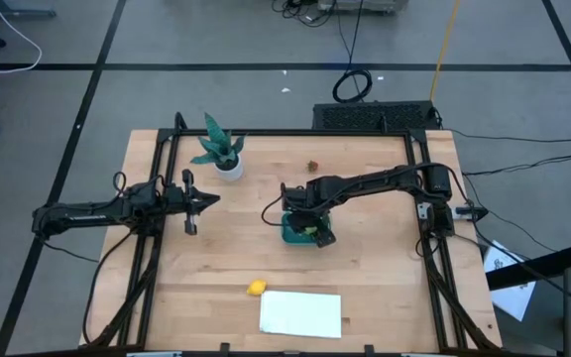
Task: Pick and placing Produce into tupperware
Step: Put the yellow lemon into the blue bin
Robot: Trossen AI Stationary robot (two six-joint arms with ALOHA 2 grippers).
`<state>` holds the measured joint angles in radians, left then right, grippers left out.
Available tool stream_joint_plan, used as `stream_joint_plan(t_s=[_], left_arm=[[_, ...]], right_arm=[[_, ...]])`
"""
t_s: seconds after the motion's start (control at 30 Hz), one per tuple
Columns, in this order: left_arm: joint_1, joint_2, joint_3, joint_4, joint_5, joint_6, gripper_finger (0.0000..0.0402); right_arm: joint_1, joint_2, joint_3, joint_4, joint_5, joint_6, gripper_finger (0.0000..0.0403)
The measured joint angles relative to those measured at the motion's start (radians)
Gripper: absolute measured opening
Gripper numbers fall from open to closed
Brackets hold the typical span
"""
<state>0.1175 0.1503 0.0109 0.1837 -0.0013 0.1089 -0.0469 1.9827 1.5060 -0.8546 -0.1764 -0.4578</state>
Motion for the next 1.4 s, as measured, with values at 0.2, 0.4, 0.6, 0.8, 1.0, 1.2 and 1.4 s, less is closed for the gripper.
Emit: stream_joint_plan(t_s=[0.2, 0.4, 0.6, 0.8, 1.0, 1.2, 1.4], left_arm=[[0.0, 0.0, 0.0, 0.0, 0.0, -0.003, 0.0026], [0.0, 0.0, 0.0, 0.0, 0.0, -0.003, 0.0026], [0.0, 0.0, 0.0, 0.001, 0.0, -0.002, 0.0026], [0.0, 0.0, 0.0, 0.001, 0.0, -0.002, 0.0026], [0.0, 0.0, 0.0, 0.001, 0.0, -0.002, 0.0026], [0.0, 0.0, 0.0, 0.0, 0.0, -0.002, 0.0026], [0.0, 0.0, 0.0, 0.0, 0.0, -0.002, 0.0026]], right_arm=[[-0.006, 0.0, 0.023, -0.033, 0.001, 0.0, 0.0279], [-0.006, -0.014, 0.024, -0.066, 0.01, 0.0, 0.0279], [-0.007, -0.074, 0.024, -0.057, 0.047, 0.0, 0.0279], [-0.007, -0.088, 0.024, -0.049, 0.046, 0.0, 0.0279], [-0.007, -0.088, 0.024, -0.04, 0.046, 0.0, 0.0264], [-0.007, -0.088, 0.024, -0.04, 0.046, -0.006, 0.0238], [-0.007, -0.088, 0.024, -0.041, 0.043, -0.01, 0.0158]])
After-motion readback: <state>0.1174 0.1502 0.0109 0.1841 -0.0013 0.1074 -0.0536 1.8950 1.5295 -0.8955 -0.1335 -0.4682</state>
